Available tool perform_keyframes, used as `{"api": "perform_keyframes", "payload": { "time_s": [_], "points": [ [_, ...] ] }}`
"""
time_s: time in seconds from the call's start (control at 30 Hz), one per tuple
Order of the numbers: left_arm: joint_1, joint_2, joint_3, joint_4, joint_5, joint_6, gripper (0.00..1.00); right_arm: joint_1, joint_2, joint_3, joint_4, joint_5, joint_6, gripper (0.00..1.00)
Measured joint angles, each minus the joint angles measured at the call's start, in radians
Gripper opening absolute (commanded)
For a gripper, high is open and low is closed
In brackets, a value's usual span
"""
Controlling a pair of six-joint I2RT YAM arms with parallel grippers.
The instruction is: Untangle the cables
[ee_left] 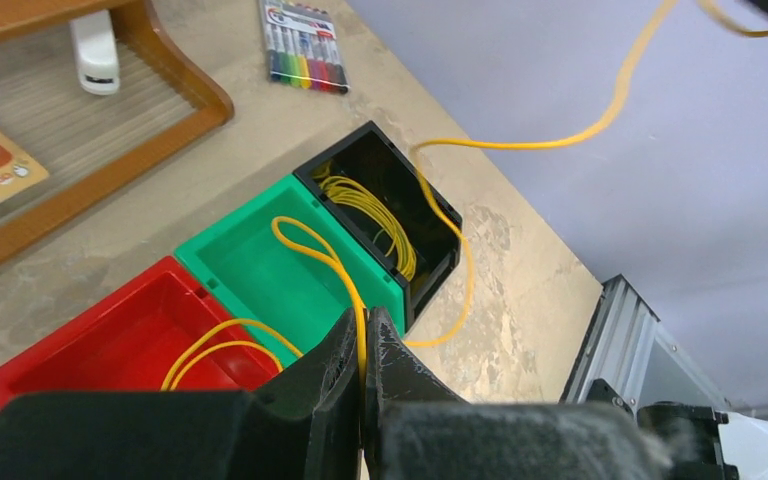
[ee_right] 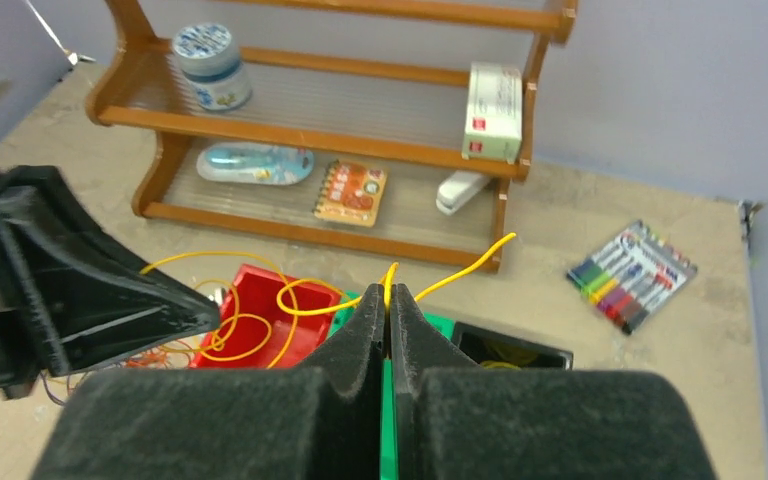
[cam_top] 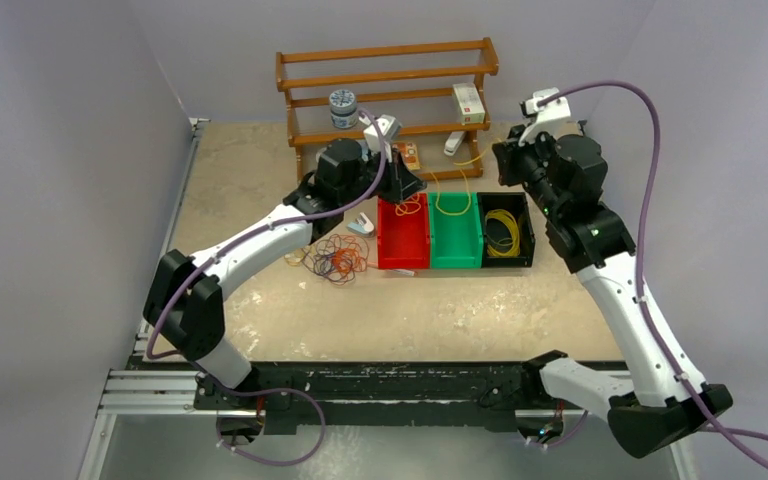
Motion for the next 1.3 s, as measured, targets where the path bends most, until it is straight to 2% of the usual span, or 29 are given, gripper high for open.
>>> {"api": "perform_keyframes", "payload": {
  "time_s": [0.1,0.23,0.6,0.83,1.03,1.3],
  "points": [
    [-0.024,0.018,0.018,-0.004,0.0,0.0,0.0,-0.077,0.0,-0.06,0.009,-0.077,0.037,0.0],
    [-0.061,0.05,0.054,-0.006,0.0,0.0,0.0,-0.105,-0.007,-0.158,0.021,-0.149,0.083,0.0],
    [-0.122,0.164,0.169,-0.045,0.0,0.009,0.0,-0.262,-0.06,-0.294,0.078,-0.216,0.188,0.0],
    [-0.159,0.269,0.311,-0.062,0.0,0.011,0.0,-0.342,-0.155,-0.395,0.133,-0.198,0.269,0.0],
    [-0.213,0.365,0.44,-0.076,0.004,0.026,0.0,-0.349,-0.224,-0.446,0.169,-0.144,0.321,0.0],
    [-0.243,0.467,0.54,-0.102,0.011,0.035,0.0,-0.349,-0.317,-0.502,0.207,-0.084,0.334,0.0]
  ]
}}
